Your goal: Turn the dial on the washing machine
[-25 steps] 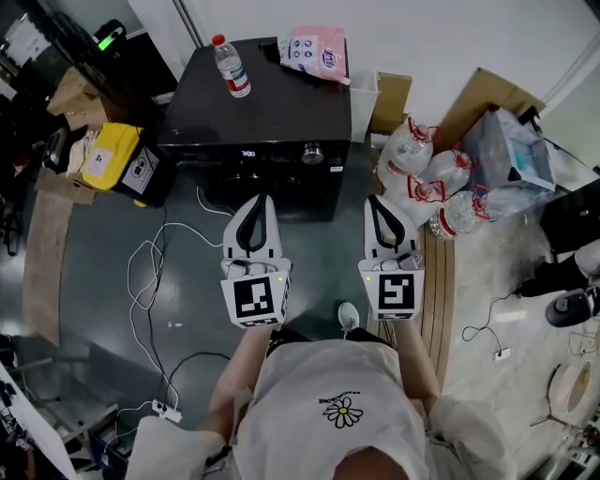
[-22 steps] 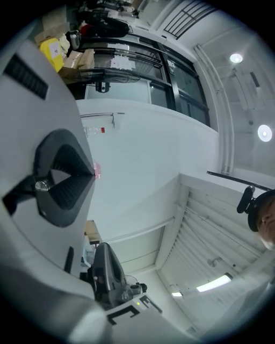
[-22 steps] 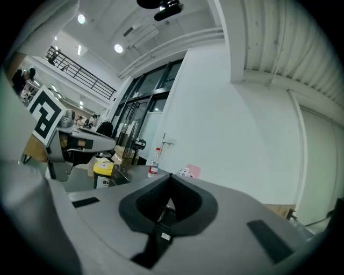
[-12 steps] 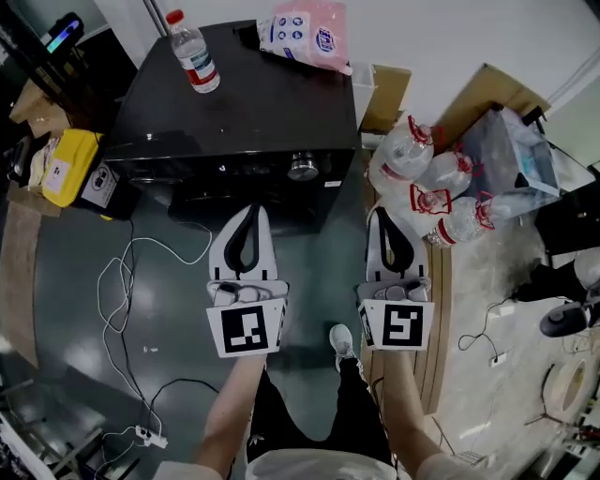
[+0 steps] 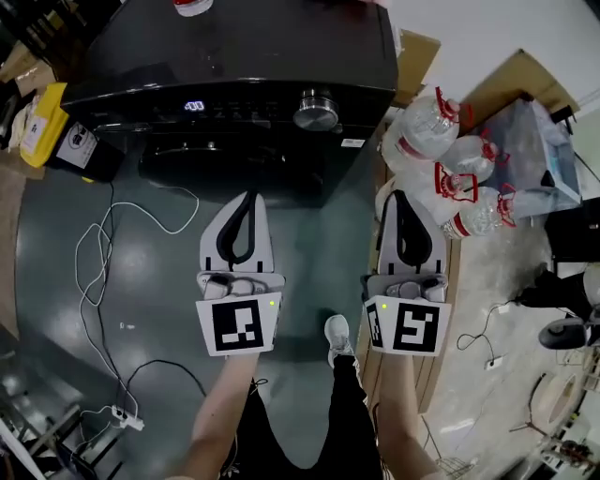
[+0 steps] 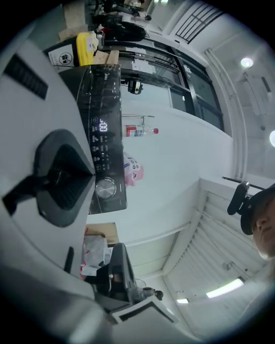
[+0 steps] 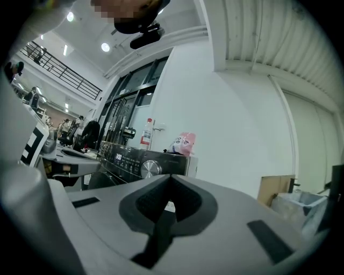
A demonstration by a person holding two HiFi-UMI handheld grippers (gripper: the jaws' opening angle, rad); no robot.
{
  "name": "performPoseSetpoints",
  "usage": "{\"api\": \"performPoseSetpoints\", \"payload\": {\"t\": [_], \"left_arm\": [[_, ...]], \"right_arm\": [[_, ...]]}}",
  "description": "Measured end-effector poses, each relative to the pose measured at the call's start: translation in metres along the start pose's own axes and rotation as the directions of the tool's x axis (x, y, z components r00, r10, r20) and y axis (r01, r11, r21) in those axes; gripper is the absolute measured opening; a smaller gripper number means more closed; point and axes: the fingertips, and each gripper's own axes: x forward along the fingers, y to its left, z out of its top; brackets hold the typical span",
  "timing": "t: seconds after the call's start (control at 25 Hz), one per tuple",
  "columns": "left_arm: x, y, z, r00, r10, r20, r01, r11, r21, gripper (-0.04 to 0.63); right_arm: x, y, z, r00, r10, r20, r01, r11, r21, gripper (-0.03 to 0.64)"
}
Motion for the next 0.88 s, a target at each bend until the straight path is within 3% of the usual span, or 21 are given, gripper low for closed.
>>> {"api": "performPoseSetpoints", "payload": {"t": [0.36,0.6,0.72,0.88], "left_arm": [[0.004,-0.011,-0.007,1.000,-0.010,-0.002,0.010,1.000,0.012,-0.002],[0.029,-0.016,0.024,0.997,-0.021,0.069,0.019,0.999,0.030,0.000],[0.050,-0.023,0.049,0.993,-0.038,0.111,0.033,0.999,0.043,0.131],[0.083,-0.031,0.051,0.997,-0.019,0.080,0.018,1.000,0.007,0.246]], "right_arm": [[-0.001,0.015,-0.014,0.999,0.039,-0.015,-0.039,0.999,-0.003,0.005],[0.005,0.006,-0.008,0.999,0.031,-0.005,-0.031,0.999,-0.011,0.005],[0.008,-0.001,-0.003,1.000,0.018,-0.002,-0.018,1.000,-0.004,0.005],[0.014,-0.007,0.005,1.000,0.013,0.006,-0.013,1.000,0.002,0.005]]}}
